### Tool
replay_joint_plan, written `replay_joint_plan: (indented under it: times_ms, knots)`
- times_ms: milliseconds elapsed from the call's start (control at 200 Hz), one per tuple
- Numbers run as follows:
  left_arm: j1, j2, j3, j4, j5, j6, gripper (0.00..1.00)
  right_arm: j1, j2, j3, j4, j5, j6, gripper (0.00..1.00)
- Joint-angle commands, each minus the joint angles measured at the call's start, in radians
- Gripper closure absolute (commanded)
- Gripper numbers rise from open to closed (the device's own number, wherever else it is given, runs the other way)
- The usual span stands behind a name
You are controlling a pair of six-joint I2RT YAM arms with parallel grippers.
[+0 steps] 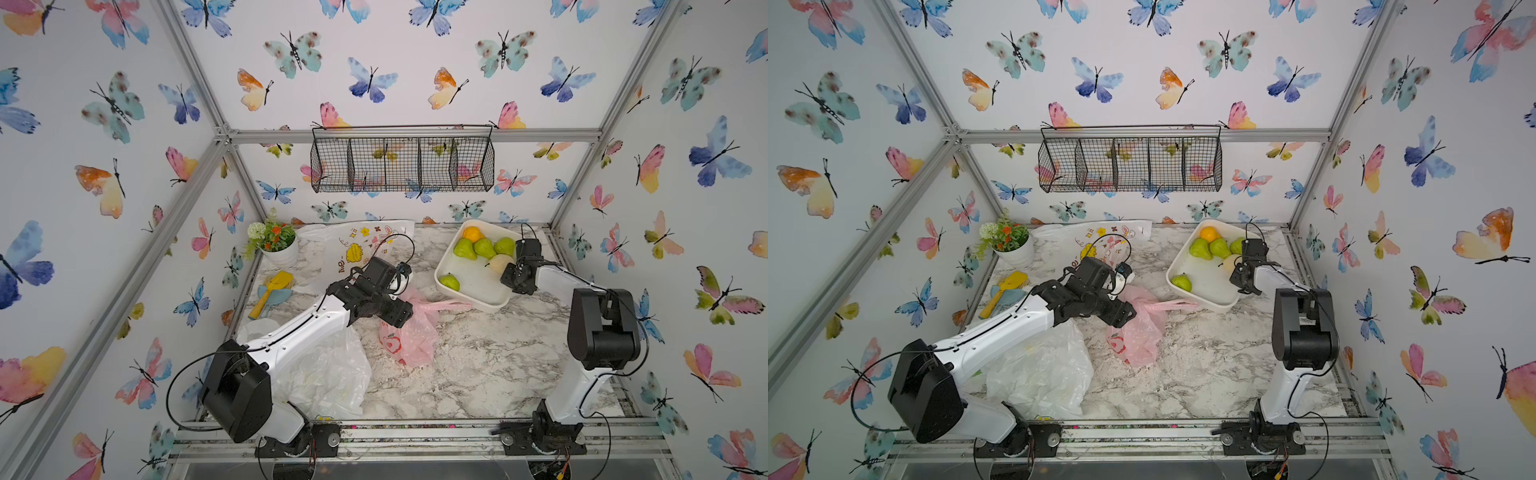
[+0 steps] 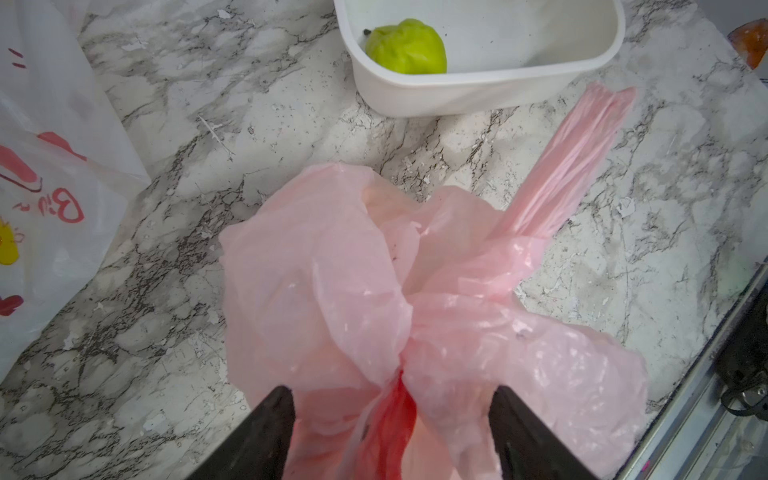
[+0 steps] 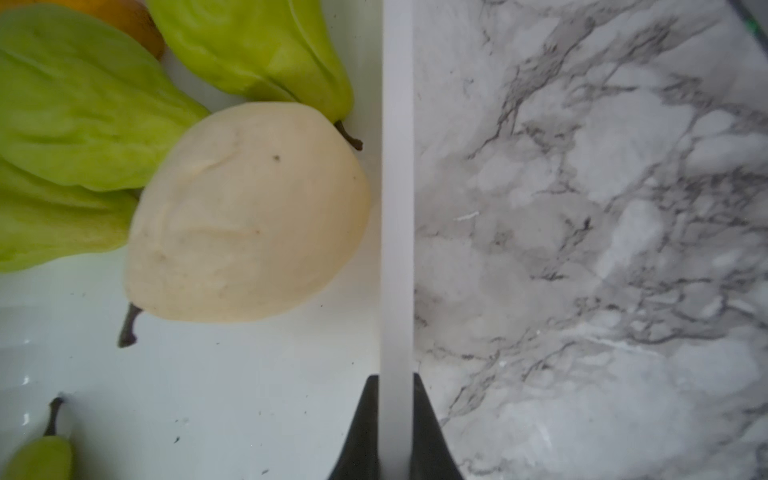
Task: Place the pears into plastic bags & tie knots
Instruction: Move the basket to the center of the board, then pick up the plastic bag at the center of the board.
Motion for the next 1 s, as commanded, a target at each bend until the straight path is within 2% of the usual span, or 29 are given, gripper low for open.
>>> replay_joint_plan:
  times_ms: [0, 195, 486, 636, 836, 996]
  knots:
    - [-0.018, -0.004, 0.014, -0.023, 0.011, -0.009, 0.23, -0.014, 0.079, 0.09, -0.02, 0.095, -0.124, 0.92]
    - [-0.053, 0.009, 0.039, -0.047, -0.002, -0.017, 0.21, -0.018, 0.134, 0.183, 0.008, 0.103, -0.21, 0.94]
    - [-0.059, 0.016, 0.035, -0.066, 0.012, -0.032, 0.18, -0.018, 0.087, 0.199, 0.02, -0.006, -0.213, 0.91]
    - [-0.059, 0.014, 0.028, -0.087, 0.009, -0.025, 0.17, -0.017, 0.029, 0.157, 0.037, -0.054, -0.177, 0.83]
    - [-0.07, 0.041, 0.025, -0.096, 0.041, -0.027, 0.24, -0.017, -0.008, 0.155, 0.011, -0.107, -0.155, 0.69]
    - [-0.079, 0.03, 0.081, -0.188, -0.033, -0.017, 0.2, -0.018, -0.036, 0.174, -0.057, -0.108, -0.145, 0.52]
